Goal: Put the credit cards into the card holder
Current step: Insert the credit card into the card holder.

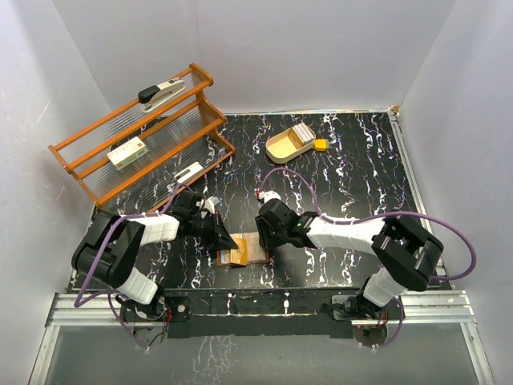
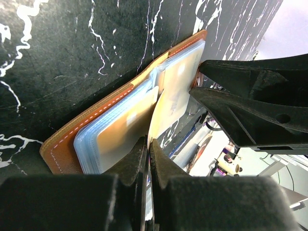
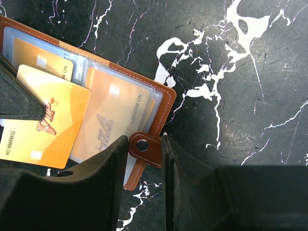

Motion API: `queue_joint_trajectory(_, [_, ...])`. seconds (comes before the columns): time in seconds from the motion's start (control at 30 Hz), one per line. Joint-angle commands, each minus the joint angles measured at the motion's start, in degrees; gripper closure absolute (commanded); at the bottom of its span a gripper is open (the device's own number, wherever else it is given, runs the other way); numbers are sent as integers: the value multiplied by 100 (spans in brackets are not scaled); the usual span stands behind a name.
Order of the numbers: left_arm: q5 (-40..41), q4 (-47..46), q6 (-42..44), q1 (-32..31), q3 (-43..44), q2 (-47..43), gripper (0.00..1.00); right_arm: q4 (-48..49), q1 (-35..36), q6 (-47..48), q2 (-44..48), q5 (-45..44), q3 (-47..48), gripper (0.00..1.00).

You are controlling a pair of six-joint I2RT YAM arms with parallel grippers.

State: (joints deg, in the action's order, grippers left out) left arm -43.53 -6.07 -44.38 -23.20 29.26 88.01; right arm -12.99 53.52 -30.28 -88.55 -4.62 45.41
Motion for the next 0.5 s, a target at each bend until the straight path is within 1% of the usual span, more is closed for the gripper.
queue_joint_trajectory(0.0, [317,98,62,27,53,98,100,88,-8,23,36,-103,12,69])
queue_joint_trajectory(0.47, [414,-435,-132,26,-120,174,100,216,-10,-161,248,-73,-116,68])
